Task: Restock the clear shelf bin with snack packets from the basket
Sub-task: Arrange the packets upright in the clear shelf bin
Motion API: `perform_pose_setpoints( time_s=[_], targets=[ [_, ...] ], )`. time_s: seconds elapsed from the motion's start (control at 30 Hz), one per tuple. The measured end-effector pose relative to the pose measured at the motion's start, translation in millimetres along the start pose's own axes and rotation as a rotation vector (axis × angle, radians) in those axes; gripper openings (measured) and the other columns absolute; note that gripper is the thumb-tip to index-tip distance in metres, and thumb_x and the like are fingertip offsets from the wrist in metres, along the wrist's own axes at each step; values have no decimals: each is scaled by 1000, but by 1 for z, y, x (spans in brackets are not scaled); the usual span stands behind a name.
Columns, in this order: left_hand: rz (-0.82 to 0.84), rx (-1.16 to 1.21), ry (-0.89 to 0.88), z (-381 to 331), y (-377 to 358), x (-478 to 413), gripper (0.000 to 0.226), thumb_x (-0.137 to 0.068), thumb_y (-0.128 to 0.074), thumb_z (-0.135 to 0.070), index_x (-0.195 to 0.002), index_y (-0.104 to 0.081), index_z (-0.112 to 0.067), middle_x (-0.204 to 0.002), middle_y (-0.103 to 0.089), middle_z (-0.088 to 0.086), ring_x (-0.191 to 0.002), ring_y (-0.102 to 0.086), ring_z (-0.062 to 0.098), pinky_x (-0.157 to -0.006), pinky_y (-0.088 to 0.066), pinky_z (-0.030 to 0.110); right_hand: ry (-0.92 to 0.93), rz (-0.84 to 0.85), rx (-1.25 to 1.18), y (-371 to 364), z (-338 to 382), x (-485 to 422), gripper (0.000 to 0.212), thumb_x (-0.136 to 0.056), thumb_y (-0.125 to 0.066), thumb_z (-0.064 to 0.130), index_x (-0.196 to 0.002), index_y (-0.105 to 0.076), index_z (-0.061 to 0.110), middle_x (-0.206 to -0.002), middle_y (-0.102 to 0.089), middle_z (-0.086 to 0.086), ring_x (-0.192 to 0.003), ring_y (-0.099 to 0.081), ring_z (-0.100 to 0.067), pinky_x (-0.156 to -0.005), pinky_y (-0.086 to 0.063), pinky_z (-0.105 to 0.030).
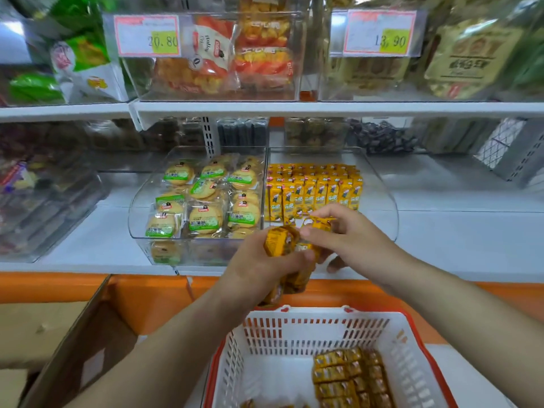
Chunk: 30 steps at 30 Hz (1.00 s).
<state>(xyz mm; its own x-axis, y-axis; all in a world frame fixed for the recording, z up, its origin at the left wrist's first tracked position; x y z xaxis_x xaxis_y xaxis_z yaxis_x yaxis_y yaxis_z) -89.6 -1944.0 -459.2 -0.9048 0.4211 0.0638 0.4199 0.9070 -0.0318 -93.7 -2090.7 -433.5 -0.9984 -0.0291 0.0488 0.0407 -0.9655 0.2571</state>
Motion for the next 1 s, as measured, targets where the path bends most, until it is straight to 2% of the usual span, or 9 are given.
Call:
perform_pose_setpoints(
  time_s=[0.1, 0.27, 0.43, 0.53, 0.6, 0.7, 0.83, 0.9, 1.0],
  targets=[
    [-44, 95, 47, 3, 0, 2, 23, -86, -78, -12, -108, -73, -18, -95, -78, 14, -82, -77, 26, -64, -60, 27, -45, -4, -182, 11, -8, 0, 27, -88, -73, 22, -112, -60, 18, -87, -73, -15, -67, -70, -23, -57, -54, -31],
    [-119, 159, 79, 4, 9, 1, 31, -89, -75, -12, -119, -67, -17, -97, -80, 6, -90, -79, 25, -59, -58, 25, -105, -30, -386, 21, -18, 1, 18, -87, -71, 8, -101, -59, 12, -83, -74, -14, -73, -72, -32, -59, -58, -30],
    [-192, 172, 62, 4, 16, 0, 25, -90, -75, -11, -112, -68, -21, -93, -81, 5, -86, -79, 23, -56, -56, 25, -58, 11, -208, 18, -17, 1, 10, -87, -72, 13, -90, -64, 18, -83, -74, -3, -80, -75, -28, -62, -57, -34],
    [-229, 141, 21, 0, 26, -2, 21, -91, -75, -15, -110, -67, -21, -86, -80, 4, -79, -79, 19, -54, -55, 24, -32, 85, -138, 11, -14, 0, 13, -83, -77, 18, -80, -65, 22, -78, -70, -5, -73, -68, -22, -58, -52, -25],
    [-235, 128, 2, -2, 28, -3, 23, -90, -76, -16, -111, -66, -20, -82, -80, 4, -75, -78, 17, -54, -55, 23, -7, 112, -67, 4, -12, 1, 16, -77, -80, 33, -77, -68, 23, -75, -67, -4, -68, -61, -14, -57, -48, -21],
    [-218, 73, -17, -3, 28, -5, 21, -88, -79, -20, -106, -68, -20, -75, -78, 1, -67, -76, 14, -52, -55, 22, 16, 163, -61, -11, -13, 1, 27, -72, -78, 39, -84, -67, 18, -76, -73, -1, -68, -66, -11, -58, -51, -23],
    [-160, 13, -4, -3, 30, -10, 14, -88, -79, -26, -99, -71, -25, -72, -76, -3, -64, -73, 9, -53, -54, 20, 2, 235, -137, -21, -14, 1, 41, -82, -78, 13, -116, -59, 26, -82, -70, 6, -72, -70, -18, -56, -53, -24],
    [-152, -2, 6, -5, 36, -11, 14, -90, -78, -28, -100, -69, -25, -71, -75, -1, -62, -71, 10, -54, -53, 21, 29, 197, -135, -11, -9, -5, 50, -84, -77, 9, -121, -59, 37, -88, -67, 1, -72, -70, -22, -56, -54, -27],
    [-142, 17, 31, -4, 49, -12, 27, -93, -73, -21, -117, -63, -13, -83, -73, 10, -68, -67, 19, -61, -54, 29, 66, 9, -104, 20, -5, -25, 47, -84, -76, 8, -118, -60, 36, -99, -59, -6, -72, -71, -23, -63, -61, -40]
  ],
)
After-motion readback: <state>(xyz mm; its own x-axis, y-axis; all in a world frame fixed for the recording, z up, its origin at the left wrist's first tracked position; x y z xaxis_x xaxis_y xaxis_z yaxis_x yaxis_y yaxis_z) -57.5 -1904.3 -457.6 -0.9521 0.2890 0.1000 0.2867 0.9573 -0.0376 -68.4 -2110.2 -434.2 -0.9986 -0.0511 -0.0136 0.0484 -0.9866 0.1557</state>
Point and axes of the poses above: each hand's wrist, its own x-axis away from the middle knuckle, its own y-axis out of the back of the hand, z = x × y, the point moved 8 cm from there along -x, towards the middle knuckle
